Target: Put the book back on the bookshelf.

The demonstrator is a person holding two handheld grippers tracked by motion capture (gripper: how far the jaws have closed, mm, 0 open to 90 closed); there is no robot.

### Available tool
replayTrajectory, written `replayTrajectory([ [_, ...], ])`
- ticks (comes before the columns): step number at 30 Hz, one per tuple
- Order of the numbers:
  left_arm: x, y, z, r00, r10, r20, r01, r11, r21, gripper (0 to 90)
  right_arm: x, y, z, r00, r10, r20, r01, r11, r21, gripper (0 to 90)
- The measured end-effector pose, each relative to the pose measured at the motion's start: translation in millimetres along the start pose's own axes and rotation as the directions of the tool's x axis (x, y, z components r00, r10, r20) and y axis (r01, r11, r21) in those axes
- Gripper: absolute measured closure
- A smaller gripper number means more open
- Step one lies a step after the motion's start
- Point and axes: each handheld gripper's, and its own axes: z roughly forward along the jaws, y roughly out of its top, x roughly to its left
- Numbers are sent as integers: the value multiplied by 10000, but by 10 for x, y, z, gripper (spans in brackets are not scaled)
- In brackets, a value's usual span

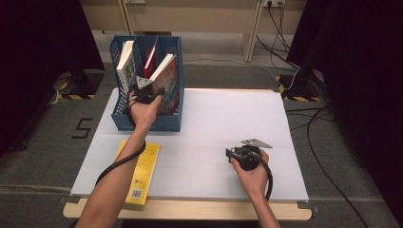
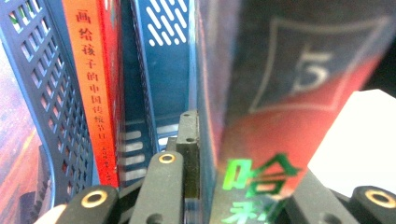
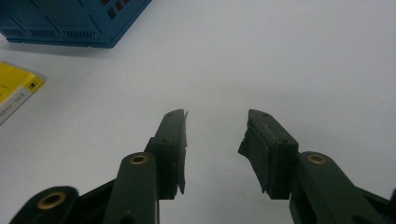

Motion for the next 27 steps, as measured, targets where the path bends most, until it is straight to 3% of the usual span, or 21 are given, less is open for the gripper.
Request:
replayTrajectory([
  [14,15,68,49,10000,-17,10,17,9998,-186,744,-3,4,4,10000,21,-12,-21,10000,-31,580],
  [27,-12,206,151,9995,10,-306,-26,9986,-519,744,-3,8,3,10000,22,-63,-22,10000,-84,580],
])
